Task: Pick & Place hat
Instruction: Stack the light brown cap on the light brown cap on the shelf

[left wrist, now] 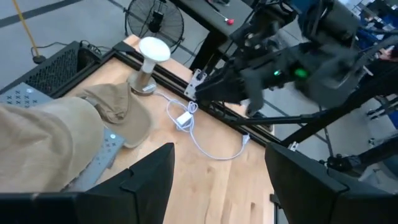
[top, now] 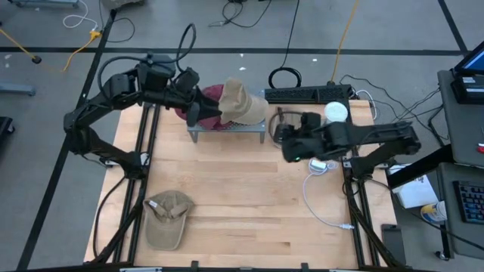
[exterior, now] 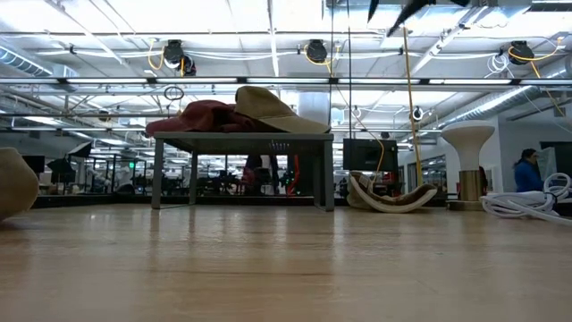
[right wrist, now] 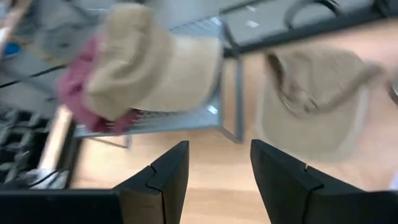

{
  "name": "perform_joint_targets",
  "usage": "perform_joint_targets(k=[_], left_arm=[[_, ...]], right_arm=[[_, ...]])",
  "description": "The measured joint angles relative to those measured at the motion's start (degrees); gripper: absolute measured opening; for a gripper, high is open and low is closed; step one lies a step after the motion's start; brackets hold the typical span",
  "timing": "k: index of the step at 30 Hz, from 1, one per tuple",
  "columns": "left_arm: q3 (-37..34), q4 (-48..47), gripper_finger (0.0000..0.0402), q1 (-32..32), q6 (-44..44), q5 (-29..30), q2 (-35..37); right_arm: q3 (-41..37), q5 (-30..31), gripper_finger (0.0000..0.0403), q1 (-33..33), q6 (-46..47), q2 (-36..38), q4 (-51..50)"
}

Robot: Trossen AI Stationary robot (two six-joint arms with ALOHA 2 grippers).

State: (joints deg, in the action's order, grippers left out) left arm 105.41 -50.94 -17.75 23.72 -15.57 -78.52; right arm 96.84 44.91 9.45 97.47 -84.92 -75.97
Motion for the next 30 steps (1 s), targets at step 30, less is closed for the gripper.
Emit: perform_joint_targets(k=[30], left_arm=[[0.0, -4.8, 0.0253, 0.3, -5.6, -3.4, -0.1]], right_arm=[[-25.5, -13.7, 0.0167, -11.3, 9.3, 4.2, 5.0]])
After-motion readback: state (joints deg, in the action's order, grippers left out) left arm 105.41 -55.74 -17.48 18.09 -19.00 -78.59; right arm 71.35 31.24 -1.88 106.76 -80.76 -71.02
